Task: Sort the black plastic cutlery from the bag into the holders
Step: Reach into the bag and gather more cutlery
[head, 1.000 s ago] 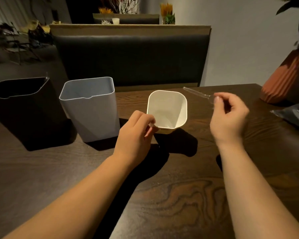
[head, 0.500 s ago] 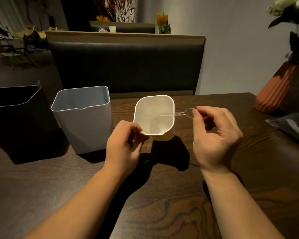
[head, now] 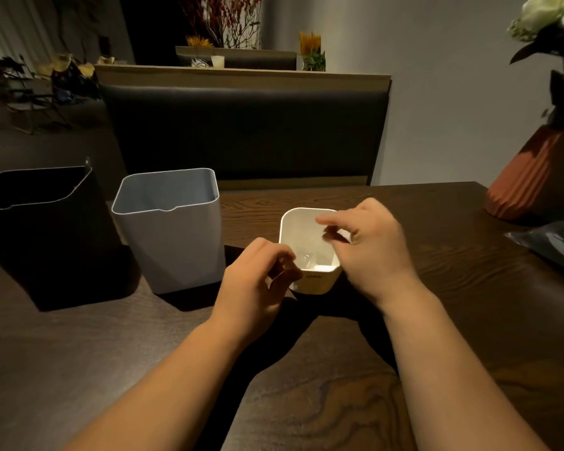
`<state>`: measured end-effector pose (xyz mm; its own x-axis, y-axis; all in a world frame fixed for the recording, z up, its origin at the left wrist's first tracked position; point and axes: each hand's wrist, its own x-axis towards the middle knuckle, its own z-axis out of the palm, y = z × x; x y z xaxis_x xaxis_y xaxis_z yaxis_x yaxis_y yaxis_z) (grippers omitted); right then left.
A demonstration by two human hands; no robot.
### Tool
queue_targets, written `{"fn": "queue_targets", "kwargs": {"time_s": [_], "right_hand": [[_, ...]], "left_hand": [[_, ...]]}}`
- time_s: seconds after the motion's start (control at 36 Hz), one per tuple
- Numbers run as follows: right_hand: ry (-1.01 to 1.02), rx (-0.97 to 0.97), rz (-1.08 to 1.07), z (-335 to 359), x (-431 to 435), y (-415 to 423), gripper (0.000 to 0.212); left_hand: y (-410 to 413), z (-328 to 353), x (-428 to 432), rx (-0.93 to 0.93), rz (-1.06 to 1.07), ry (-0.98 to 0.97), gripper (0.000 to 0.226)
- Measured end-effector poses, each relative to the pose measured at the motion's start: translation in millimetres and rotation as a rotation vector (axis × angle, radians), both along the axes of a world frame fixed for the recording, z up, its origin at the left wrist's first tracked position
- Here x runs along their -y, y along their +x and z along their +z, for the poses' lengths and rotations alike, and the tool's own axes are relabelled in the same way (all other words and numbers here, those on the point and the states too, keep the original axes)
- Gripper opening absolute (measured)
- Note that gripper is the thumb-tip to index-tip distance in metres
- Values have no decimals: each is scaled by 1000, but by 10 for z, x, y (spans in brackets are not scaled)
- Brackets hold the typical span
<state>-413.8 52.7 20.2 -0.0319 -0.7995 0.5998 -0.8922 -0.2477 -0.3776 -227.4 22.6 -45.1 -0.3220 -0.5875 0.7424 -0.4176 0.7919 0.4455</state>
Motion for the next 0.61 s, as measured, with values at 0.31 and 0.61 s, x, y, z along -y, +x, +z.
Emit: {"fn": "queue_targets", "kwargs": {"time_s": [0.31, 0.61], "right_hand": [[129, 279, 116, -98, 14, 0, 39], [291, 742, 96, -523, -71, 81, 31]], "left_hand": [[11, -2, -24, -12, 31, 37, 31], [20, -8, 22, -58, 183, 35, 32]]}}
